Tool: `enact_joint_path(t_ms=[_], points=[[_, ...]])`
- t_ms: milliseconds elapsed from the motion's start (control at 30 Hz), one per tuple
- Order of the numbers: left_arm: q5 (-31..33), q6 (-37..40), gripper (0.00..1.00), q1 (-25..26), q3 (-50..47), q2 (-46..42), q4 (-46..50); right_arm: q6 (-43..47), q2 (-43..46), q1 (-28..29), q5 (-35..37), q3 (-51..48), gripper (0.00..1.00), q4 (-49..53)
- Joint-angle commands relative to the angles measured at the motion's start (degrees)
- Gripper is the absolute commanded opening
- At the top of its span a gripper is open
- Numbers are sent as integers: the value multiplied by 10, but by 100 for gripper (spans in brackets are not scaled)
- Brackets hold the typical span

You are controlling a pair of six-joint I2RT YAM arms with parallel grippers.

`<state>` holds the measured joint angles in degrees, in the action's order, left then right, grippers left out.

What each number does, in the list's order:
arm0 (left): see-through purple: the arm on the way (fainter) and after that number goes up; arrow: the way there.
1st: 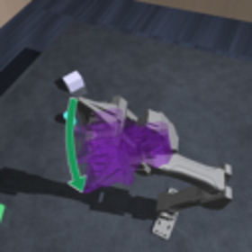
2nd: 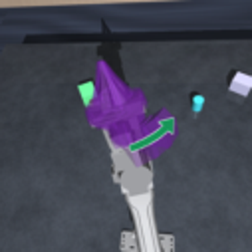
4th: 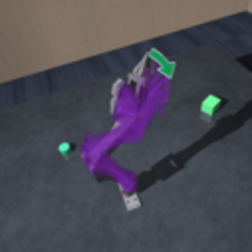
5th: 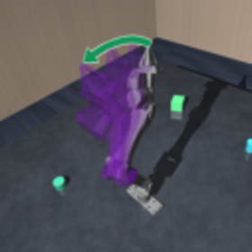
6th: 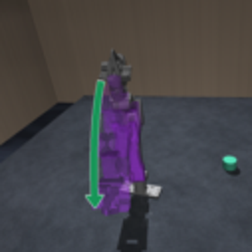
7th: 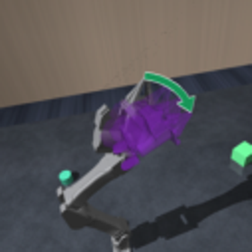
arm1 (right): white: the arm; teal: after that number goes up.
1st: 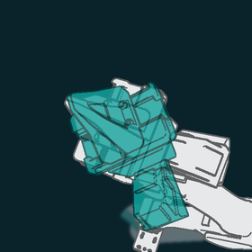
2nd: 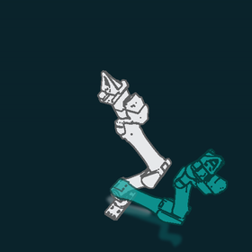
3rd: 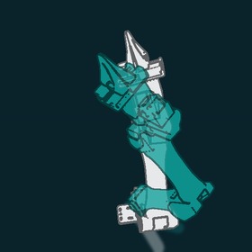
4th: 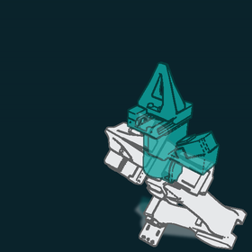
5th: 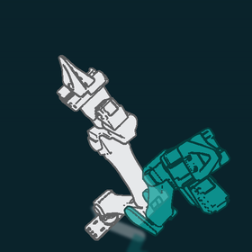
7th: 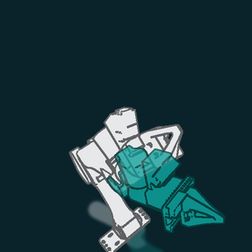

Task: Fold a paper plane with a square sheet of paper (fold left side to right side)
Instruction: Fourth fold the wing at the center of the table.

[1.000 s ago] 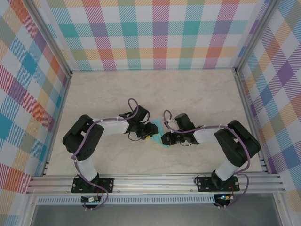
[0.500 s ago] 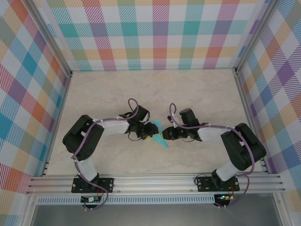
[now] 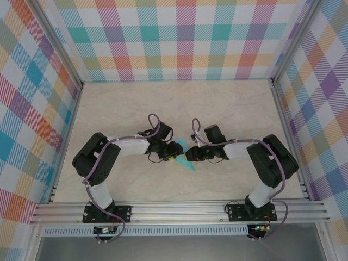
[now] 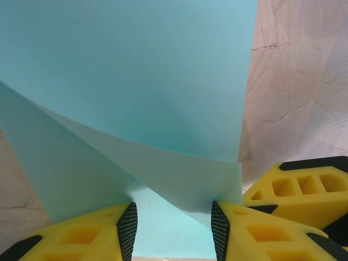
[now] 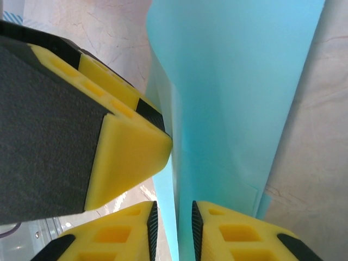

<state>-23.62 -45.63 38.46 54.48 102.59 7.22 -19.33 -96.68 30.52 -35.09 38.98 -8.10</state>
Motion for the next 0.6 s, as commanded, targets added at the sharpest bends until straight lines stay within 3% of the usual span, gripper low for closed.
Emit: enact_joint_path(t_ms=[0, 200, 567], points=[[10, 6, 44, 11, -1, 11, 26, -6, -6, 1, -18, 11, 22, -11], [10, 8, 44, 11, -1, 10, 27, -6, -9, 1, -8, 11, 6, -2], [11, 9, 44, 12, -5, 7, 26, -12, -6, -6, 20, 3, 2, 8]])
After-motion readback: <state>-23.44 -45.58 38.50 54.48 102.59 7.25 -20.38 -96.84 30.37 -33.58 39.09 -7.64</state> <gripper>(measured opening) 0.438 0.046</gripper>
